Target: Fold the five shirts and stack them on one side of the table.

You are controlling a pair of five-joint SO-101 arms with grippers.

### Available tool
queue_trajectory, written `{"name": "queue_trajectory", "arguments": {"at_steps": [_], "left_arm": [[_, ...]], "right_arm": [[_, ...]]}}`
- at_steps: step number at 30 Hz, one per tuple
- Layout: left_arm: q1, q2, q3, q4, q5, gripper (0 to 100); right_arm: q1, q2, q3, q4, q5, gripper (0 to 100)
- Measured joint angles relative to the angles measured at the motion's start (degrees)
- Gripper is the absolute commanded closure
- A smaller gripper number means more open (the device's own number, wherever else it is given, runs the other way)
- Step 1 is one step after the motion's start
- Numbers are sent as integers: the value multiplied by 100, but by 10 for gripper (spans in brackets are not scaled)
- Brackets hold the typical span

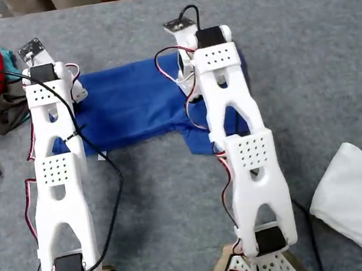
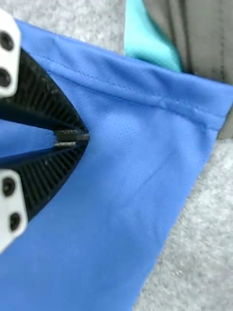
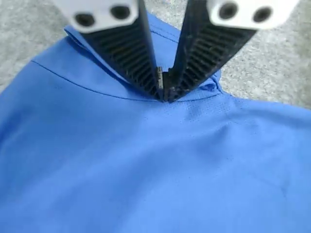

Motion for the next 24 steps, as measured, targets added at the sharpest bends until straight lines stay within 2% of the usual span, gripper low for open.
{"name": "queue_trajectory", "arguments": {"at_steps": [10,15,24], "left_arm": [[44,0,0,-9,-158,982],[44,0,0,-9,-202,982],[44,0,0,-9,-202,982]], "right_arm": [[0,0,18,-229,26,994],[0,9,70,-519,475,994],[0,44,70,-176,668,994]]}}
